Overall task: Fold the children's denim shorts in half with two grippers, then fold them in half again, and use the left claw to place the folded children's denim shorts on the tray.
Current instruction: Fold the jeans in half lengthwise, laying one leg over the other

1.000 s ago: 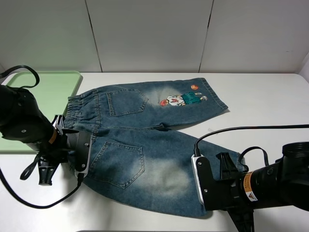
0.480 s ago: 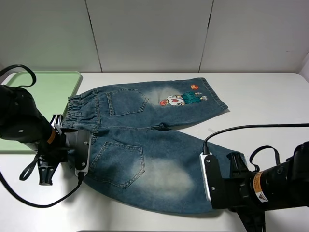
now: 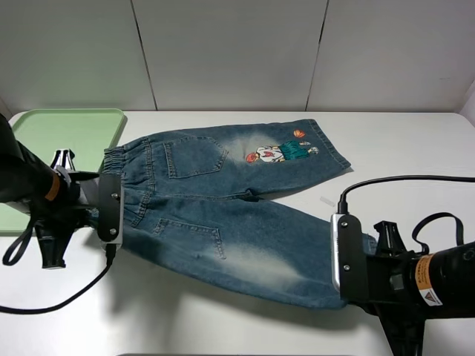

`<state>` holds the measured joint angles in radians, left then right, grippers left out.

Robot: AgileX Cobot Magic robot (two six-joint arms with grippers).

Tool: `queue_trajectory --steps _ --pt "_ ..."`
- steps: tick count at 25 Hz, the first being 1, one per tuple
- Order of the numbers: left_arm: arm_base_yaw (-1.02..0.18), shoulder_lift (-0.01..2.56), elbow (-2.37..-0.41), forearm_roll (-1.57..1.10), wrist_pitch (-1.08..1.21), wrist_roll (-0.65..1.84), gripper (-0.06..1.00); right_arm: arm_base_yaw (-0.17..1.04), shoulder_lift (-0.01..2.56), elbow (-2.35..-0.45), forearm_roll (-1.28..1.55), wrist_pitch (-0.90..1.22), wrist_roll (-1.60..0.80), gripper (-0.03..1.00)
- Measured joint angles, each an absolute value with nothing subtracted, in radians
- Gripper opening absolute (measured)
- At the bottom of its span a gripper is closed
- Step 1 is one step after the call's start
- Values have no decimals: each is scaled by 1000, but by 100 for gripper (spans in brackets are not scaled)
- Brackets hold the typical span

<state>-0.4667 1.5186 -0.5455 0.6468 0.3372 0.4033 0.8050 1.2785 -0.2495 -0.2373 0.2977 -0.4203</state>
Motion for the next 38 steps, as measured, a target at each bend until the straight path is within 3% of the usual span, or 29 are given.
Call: queue_trajectory --steps 26,38 --pt "-467 1085 -545 618 628 403 7 805 1166 -729 -199 876 -228 -2" --pt "-467 1013 -545 522 678 422 7 809 1166 -760 -223 969 -221 -2"
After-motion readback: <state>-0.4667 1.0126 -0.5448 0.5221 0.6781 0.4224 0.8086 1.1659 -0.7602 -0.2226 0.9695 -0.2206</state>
